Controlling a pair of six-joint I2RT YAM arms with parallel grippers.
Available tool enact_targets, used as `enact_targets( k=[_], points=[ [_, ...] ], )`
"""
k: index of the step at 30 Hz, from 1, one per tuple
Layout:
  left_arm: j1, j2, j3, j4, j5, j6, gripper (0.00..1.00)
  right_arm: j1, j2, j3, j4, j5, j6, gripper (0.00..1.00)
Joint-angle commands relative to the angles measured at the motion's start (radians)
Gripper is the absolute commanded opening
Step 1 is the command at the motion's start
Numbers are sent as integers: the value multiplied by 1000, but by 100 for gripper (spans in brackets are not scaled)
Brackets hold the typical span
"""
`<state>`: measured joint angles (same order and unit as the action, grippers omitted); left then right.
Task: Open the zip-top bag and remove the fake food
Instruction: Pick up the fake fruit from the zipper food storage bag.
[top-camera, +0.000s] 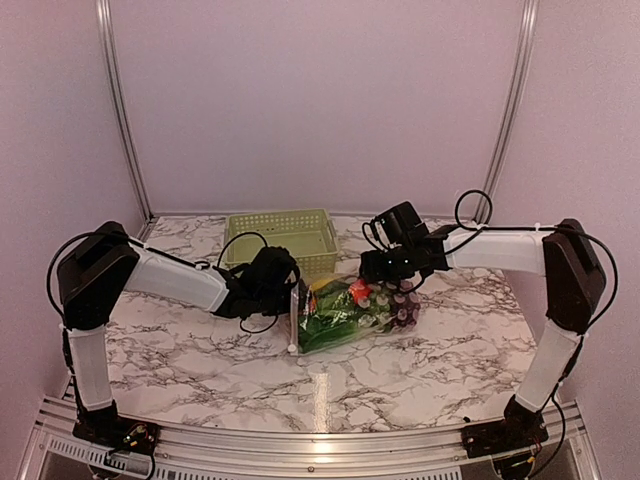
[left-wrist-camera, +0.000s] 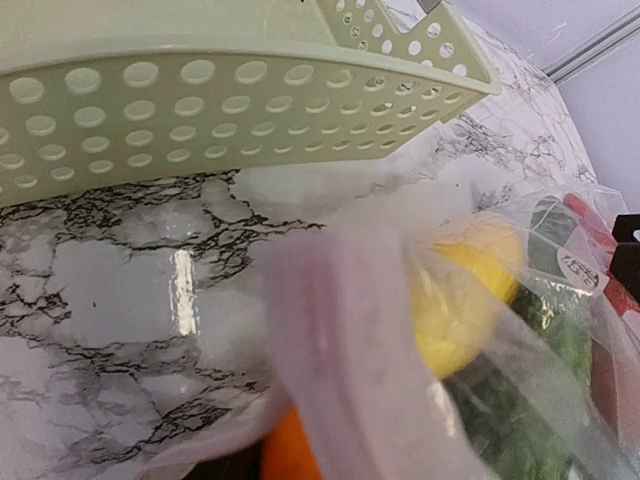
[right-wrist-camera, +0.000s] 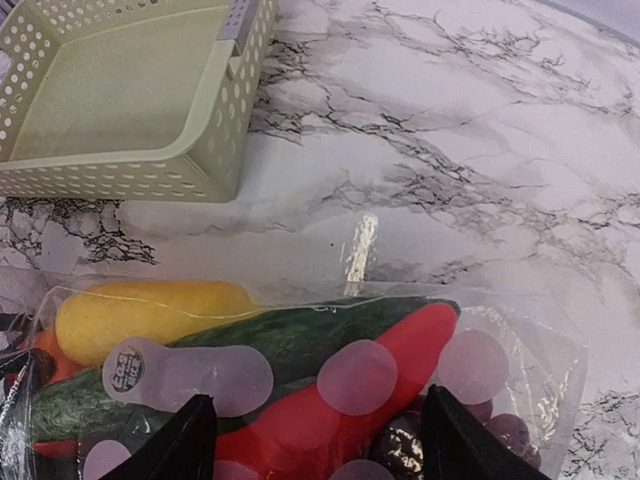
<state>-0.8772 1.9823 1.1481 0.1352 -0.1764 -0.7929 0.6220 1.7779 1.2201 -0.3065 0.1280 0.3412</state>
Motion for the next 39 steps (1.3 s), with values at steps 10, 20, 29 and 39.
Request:
enact_targets(
  k=[10,20,29,39],
  points=[
    [2,-161,-113,-23,2,42,40,-19,35,25,-80,4,-21,68],
    [13,-190,-153,25,27,53,40,-19,52,46,-88,-2,-21,68],
    [13,-251,-195,31,70,53,40,-28,95,86,-88,0,-9,68],
    [22,-337,-271,21,20,41,40,-33,147,151,-94,-13,3,68]
  ],
)
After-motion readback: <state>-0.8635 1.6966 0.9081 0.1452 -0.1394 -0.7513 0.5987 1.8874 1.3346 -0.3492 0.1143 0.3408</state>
